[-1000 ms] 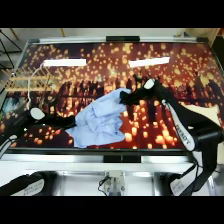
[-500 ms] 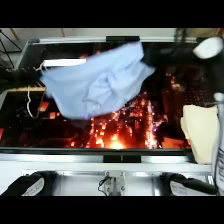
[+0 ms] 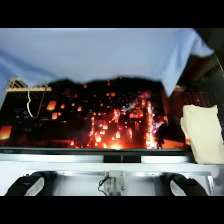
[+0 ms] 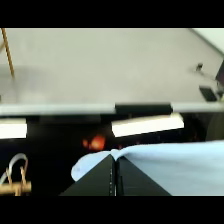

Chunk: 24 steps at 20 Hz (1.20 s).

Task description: Fold the shirts.

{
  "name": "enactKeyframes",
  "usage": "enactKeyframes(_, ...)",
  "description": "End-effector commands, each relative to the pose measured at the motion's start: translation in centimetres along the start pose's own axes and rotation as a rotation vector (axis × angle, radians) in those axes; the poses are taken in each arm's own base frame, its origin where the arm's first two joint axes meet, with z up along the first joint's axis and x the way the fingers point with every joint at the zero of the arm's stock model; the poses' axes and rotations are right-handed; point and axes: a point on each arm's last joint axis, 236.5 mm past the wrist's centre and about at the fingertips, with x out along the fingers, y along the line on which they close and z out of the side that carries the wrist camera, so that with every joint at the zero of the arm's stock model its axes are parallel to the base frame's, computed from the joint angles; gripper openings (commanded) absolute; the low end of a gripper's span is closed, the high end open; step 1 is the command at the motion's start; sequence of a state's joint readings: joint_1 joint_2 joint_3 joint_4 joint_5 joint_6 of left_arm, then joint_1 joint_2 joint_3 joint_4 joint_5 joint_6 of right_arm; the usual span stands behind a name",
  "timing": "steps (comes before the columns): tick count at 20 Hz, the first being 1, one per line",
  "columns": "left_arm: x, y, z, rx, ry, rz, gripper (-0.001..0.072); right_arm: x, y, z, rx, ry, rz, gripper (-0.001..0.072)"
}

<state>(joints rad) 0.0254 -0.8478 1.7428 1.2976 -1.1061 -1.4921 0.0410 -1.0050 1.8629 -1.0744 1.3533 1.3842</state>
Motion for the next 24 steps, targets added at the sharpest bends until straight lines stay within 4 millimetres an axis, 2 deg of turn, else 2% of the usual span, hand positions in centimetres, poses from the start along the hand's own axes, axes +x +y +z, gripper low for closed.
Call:
enactKeyframes(1, 3.6, 1.1, -7.6, -0.040, 0.239, 0.003, 0.0031, 0.4, -2.7, -9.2, 0.076, 0.366, -0.088, 0.0077)
enactKeyframes(4, 8.9, 1.7, -18.9, -0.117, 0.504, -0.020, 0.0031, 4.8, -6.4, -16.1, 0.156, 0.528, -0.145, 0.0077)
enactKeyframes(5, 10.7, 1.2, -22.7, -0.156, 0.573, -0.041, 0.0031, 7.2, -7.7, -18.1, 0.185, 0.538, -0.157, 0.0077)
enactKeyframes(8, 15.2, -0.4, -32.7, -0.253, 0.714, -0.078, 0.0032, 14.4, -11.0, -23.7, 0.303, 0.530, -0.188, 0.0077)
enactKeyframes(9, 16.4, -0.9, -35.8, -0.269, 0.768, -0.080, 0.0032, 16.5, -12.0, -25.3, 0.355, 0.534, -0.203, 0.0077)
enactKeyframes(11, 18.0, -1.5, -40.6, -0.284, 0.877, -0.081, 0.0034, 19.8, -13.4, -28.6, 0.466, 0.580, -0.224, 0.0077)
enactKeyframes(12, 18.5, -1.5, -42.2, -0.298, 0.918, -0.080, 0.0078, 21.1, -13.4, -29.9, 0.520, 0.601, -0.212, 0.0077)
enactKeyframes(13, 18.9, -1.3, -43.1, -0.305, 0.953, -0.077, 0.0245, 22.1, -13.2, -31.1, 0.558, 0.623, -0.196, 0.0077)
enactKeyframes(14, 19.0, -0.7, -43.3, -0.309, 0.978, -0.072, 0.0424, 22.6, -13.1, -31.8, 0.576, 0.639, -0.189, 0.0077)
enactKeyframes(15, 18.9, 0.5, -42.8, -0.290, 1.000, -0.055, 0.0533, 22.7, -13.2, -32.2, 0.576, 0.649, -0.190, 0.0077)
enactKeyframes(18, 17.0, 6.7, -39.9, -0.202, 1.055, 0.054, 0.0563, 22.2, -13.0, -32.0, 0.556, 0.657, -0.184, 0.0077)
enactKeyframes(19, 15.8, 8.2, -39.7, -0.221, 1.090, 0.081, 0.0571, 21.9, -12.8, -32.2, 0.556, 0.672, -0.178, 0.0077)
enactKeyframes(20, 14.6, 9.1, -40.3, -0.258, 1.134, 0.096, 0.0639, 21.6, -12.5, -32.4, 0.555, 0.691, -0.171, 0.0077)
enactKeyframes(22, 13.0, 8.7, -43.0, -0.349, 1.207, 0.078, 0.0644, 21.1, -11.9, -33.0, 0.543, 0.729, -0.153, 0.0077)
enactKeyframes(24, 12.6, 6.6, -46.5, -0.433, 1.240, 0.036, 0.0645, 20.8, -11.7, -33.2, 0.540, 0.747, -0.146, 0.0077)
